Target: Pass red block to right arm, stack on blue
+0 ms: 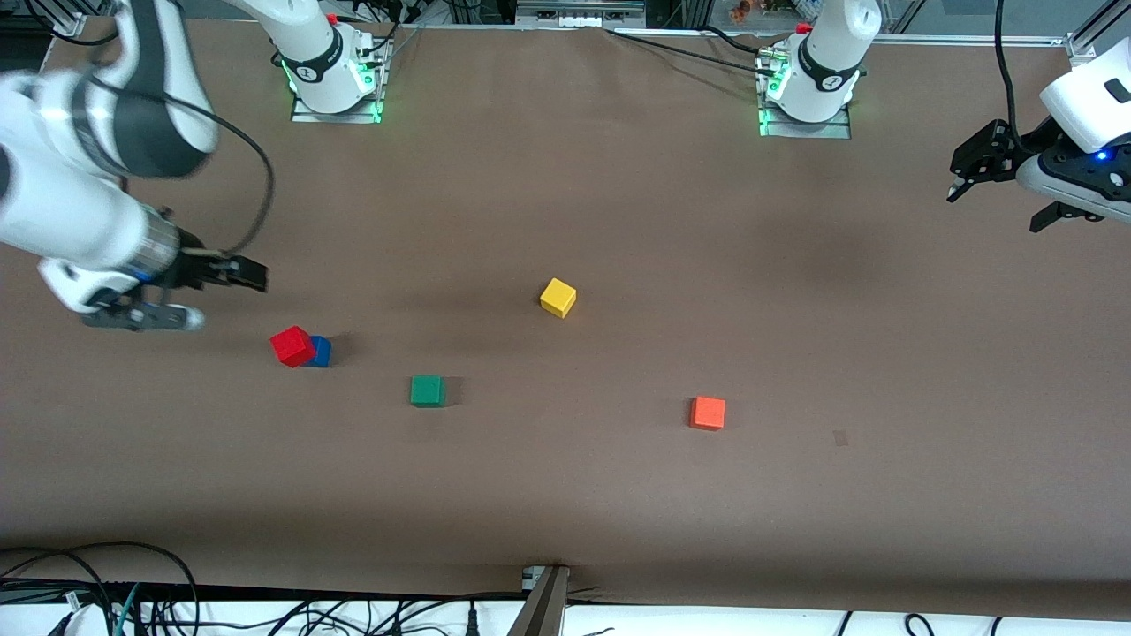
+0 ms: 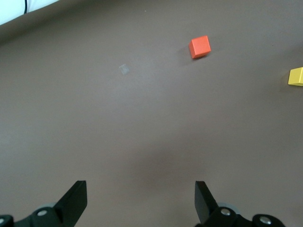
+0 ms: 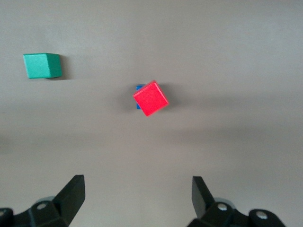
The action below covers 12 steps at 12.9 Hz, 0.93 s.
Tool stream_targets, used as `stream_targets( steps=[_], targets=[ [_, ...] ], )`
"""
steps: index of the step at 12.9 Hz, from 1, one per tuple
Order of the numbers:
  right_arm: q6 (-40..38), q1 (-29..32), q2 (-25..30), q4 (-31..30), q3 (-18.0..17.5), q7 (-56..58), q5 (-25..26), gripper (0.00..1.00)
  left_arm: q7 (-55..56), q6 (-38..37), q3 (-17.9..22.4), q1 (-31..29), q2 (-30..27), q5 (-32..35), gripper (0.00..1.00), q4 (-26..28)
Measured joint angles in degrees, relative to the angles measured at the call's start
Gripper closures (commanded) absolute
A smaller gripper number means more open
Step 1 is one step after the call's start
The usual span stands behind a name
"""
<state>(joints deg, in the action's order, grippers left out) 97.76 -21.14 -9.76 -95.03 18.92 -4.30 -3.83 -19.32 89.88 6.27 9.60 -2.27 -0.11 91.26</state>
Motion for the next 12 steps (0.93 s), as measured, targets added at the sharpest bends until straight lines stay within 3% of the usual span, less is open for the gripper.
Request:
stream_targets(
  steps=[4,7,12],
  targets=[
    [-12.0,0.4,0.8,12.9,3.9,0.5,0.6,0.00,0.0,-1.1,-0.6,0.0,-0.1,0.0,0.00,0.0],
    [-15.4,3.4,0.8,17.6,3.1,0.5,0.7,0.00,0.1,-1.3,-0.8,0.0,-0.2,0.4,0.00,0.0],
    [-13.3,20.7,2.0,12.8,-13.5,0.2,0.7,0.00,0.1,-2.1,-0.8,0.0,-0.2,0.4,0.00,0.0]
  ],
)
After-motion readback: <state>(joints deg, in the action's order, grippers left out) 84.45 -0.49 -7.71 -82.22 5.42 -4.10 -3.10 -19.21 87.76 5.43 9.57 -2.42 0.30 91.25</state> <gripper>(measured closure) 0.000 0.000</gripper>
